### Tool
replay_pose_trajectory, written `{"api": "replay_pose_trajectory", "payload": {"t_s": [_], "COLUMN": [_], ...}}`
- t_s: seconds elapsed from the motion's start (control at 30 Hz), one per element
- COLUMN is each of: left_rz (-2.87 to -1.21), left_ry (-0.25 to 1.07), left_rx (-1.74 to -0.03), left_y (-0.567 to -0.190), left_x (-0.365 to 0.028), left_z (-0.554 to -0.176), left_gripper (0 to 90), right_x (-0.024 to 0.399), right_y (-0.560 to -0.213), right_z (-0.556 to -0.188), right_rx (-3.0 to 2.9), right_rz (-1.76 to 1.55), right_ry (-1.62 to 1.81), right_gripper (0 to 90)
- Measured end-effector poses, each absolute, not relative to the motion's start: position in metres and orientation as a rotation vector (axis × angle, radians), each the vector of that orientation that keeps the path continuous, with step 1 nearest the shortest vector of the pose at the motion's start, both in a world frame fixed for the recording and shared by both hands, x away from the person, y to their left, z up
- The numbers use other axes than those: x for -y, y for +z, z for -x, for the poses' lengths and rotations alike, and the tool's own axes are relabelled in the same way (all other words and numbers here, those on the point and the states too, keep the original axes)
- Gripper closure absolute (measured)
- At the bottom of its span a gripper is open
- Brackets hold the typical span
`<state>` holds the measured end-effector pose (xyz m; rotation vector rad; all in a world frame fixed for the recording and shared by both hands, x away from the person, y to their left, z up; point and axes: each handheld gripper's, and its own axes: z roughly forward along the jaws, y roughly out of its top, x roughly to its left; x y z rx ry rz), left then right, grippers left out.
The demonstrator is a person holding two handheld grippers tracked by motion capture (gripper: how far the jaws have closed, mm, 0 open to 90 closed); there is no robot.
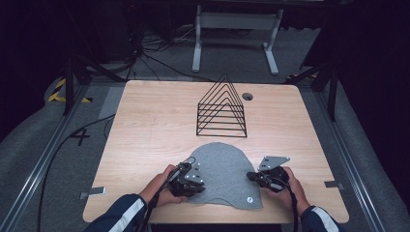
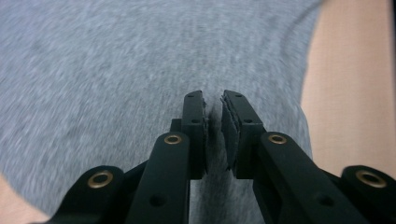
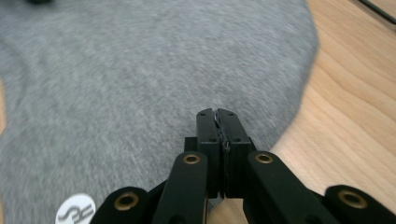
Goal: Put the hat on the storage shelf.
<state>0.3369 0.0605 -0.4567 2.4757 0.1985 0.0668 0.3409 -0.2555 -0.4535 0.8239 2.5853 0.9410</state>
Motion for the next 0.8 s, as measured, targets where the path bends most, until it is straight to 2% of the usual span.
{"api": "replay_pose_trajectory", "payload": {"t_s": [0.07,0.17,0.23,0.27,0.3,0.33,0.37,0.43,0.5,0.53,0.57,0.67,0.8], "left_rz": [-2.469,-2.411,-2.360,-2.337,-2.332,-2.336,-2.330,-2.333,-2.372,-2.372,-2.371,-2.371,-2.367], "left_ry": [0.094,0.150,0.208,0.219,0.261,0.277,0.246,0.227,0.245,0.229,0.210,0.188,0.215], "left_rx": [-0.190,-0.292,-0.424,-0.482,-0.531,-0.602,-0.633,-0.636,-0.660,-0.669,-0.670,-0.679,-0.720], "left_y": [-0.456,-0.447,-0.441,-0.439,-0.440,-0.444,-0.447,-0.451,-0.457,-0.460,-0.461,-0.465,-0.466], "left_x": [-0.062,-0.073,-0.083,-0.089,-0.091,-0.095,-0.097,-0.097,-0.095,-0.094,-0.094,-0.095,-0.098], "left_z": [-0.336,-0.346,-0.360,-0.370,-0.376,-0.388,-0.393,-0.398,-0.404,-0.406,-0.407,-0.408,-0.410], "left_gripper": [78.3,71.6,62.8,60.4,54.4,44.0,43.1,39.7,32.9,30.8,27.2,22.0,14.1], "right_x": [0.256,0.260,0.262,0.261,0.260,0.258,0.256,0.254,0.251,0.250,0.247,0.244,0.236], "right_y": [-0.452,-0.446,-0.439,-0.438,-0.437,-0.437,-0.438,-0.440,-0.443,-0.444,-0.446,-0.448,-0.453], "right_z": [-0.342,-0.349,-0.357,-0.361,-0.366,-0.372,-0.375,-0.378,-0.384,-0.387,-0.391,-0.393,-0.393], "right_rx": [-2.579,-2.539,-2.516,-2.524,-2.522,-2.521,-2.529,-2.528,-2.548,-2.546,-2.528,-2.537,-2.544], "right_rz": [-0.827,-0.870,-0.913,-0.929,-0.939,-0.947,-0.959,-0.968,-0.984,-0.997,-1.012,-1.025,-1.017], "right_ry": [0.923,0.948,0.968,0.966,0.958,0.961,0.951,0.940,0.936,0.930,0.921,0.930,0.870], "right_gripper": [83.7,77.2,66.7,64.8,61.5,54.2,51.2,48.4,40.0,37.7,31.8,29.9,22.1]}}
